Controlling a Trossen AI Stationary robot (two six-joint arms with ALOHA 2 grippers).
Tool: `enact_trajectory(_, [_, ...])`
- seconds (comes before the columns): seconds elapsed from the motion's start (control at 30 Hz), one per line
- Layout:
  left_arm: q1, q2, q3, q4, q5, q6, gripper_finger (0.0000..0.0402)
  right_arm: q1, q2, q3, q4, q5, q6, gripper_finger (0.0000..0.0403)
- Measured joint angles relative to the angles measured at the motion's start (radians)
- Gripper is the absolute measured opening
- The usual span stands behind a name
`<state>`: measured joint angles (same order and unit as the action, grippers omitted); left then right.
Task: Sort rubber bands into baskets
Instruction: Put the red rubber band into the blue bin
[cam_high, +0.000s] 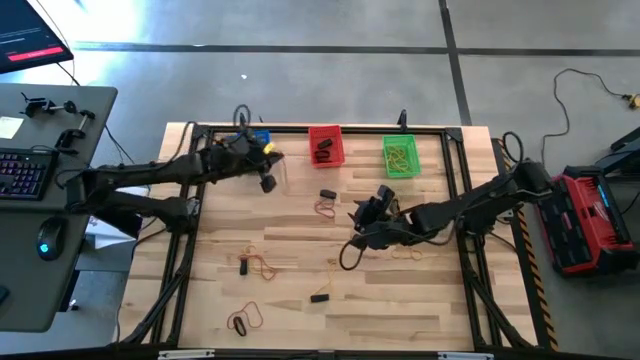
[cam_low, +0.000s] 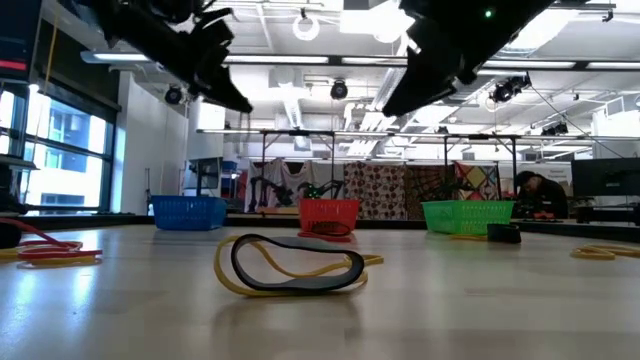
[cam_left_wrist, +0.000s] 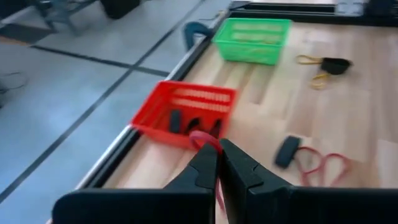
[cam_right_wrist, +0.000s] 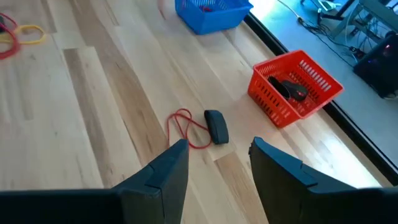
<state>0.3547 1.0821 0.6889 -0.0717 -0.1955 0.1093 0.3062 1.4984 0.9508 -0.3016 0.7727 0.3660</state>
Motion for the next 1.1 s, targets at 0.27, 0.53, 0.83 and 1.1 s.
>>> enact_trajectory(0.27, [0.147,-0.076,-0.002,-0.075,-0.037,0.033,0.0,-0.005,0.029,0.0,0.046,-0.006,0.002,0.0161])
enact_trajectory(0.53, [0.276,-0.036,-0.002,-0.136,-0.017,0.049,0.0,-0.005,0.029,0.0,0.053,-0.006,0.0,0.016])
enact_trajectory(0.83, [0.354,0.066,-0.002,-0.163,0.005,0.049,0.0,-0.005,0.029,0.0,0.054,-0.006,0.0,0.016])
enact_trajectory(1.1, [0.428,0.22,-0.002,-0.15,0.045,0.052,0.0,-0.005,0.029,0.0,0.054,-0.006,0.0,0.016])
